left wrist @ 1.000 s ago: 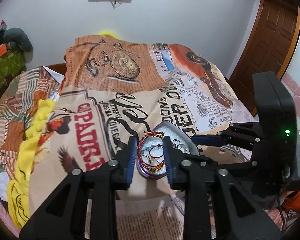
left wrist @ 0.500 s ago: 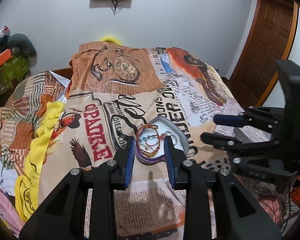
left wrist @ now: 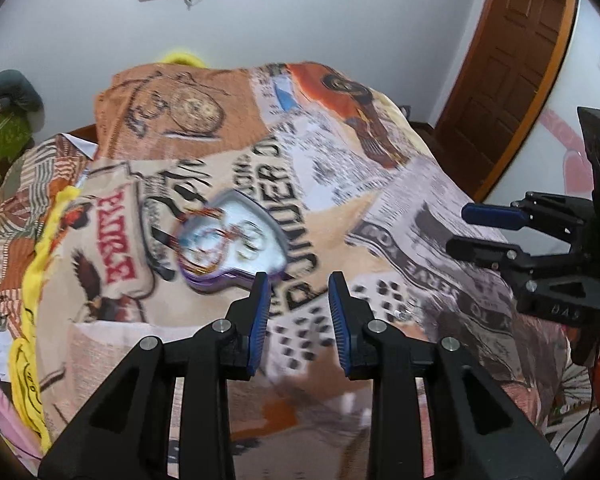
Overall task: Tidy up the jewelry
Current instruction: 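Grasp a small silver ring on the bed cover with the right tool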
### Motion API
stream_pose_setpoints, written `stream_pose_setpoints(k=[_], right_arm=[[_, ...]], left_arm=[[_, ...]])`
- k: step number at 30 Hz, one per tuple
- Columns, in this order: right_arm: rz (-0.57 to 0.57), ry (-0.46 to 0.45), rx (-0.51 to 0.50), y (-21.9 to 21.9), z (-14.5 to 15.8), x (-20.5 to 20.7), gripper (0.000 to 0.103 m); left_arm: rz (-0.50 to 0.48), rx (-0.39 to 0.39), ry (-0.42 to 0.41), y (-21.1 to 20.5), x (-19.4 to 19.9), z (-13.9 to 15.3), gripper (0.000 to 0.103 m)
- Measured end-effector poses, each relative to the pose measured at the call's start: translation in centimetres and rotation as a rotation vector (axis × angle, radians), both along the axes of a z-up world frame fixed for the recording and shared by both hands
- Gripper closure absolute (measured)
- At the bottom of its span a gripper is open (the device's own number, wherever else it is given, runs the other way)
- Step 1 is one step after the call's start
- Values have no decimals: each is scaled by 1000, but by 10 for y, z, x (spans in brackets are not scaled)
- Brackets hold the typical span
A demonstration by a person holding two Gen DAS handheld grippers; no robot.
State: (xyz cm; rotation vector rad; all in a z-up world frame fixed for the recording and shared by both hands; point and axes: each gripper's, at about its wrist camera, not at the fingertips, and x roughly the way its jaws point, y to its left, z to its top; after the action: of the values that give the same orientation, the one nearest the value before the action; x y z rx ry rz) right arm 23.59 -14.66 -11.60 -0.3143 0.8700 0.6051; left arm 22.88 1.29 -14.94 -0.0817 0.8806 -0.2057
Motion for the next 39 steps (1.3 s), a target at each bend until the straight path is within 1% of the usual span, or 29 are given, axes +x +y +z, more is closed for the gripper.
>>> stream_pose_setpoints(k=[4, 10, 12, 14, 16, 17, 19, 20, 23, 26, 31, 34, 36, 38, 39], right_arm=[[-25, 43, 8, -23, -12, 0, 65], [-30, 52, -21, -38, -28, -8, 66], [-29, 67, -18, -41, -34, -9, 66], [-29, 80, -12, -43, -38, -10, 65], [-28, 88, -8, -43, -41, -9, 66], [-28, 90, -4, -43, -43, -8, 65], [-23, 101, 8, -42, -44, -7, 65], [-19, 105, 13, -41, -45, -7, 66], [-3, 112, 23, -35, -47, -7, 65], [20, 115, 33, -27, -48, -9, 65], [64, 118, 55, -11, -49, -9, 66], [79, 107, 45, -2, -52, -7, 66], [86, 109, 32, 3, -55, -7, 69], [91, 109, 25, 7, -58, -8, 76], [93, 107, 22, 8, -58, -9, 78]], left_arm=[[-45, -8, 40, -23, 0, -13, 72], [-121, 10, 96, -54, 0, -32, 72], [-133, 27, 98, -63, 1, -36, 72], [-127, 52, 81, -69, 1, -39, 72], [-136, 50, 83, -73, 4, -41, 73], [-142, 40, 83, -74, 6, -41, 74], [-158, 25, 85, -77, 7, -42, 82], [-164, 21, 88, -78, 9, -43, 84], [-178, 8, 98, -81, 12, -47, 94], [-181, -8, 90, -79, 12, -47, 95], [-140, -31, 68, -65, 8, -44, 95], [-125, -30, 58, -56, 5, -41, 95], [-120, -30, 53, -51, 2, -40, 95], [-114, -25, 45, -46, 0, -39, 95], [-111, -23, 43, -45, -1, -38, 95]])
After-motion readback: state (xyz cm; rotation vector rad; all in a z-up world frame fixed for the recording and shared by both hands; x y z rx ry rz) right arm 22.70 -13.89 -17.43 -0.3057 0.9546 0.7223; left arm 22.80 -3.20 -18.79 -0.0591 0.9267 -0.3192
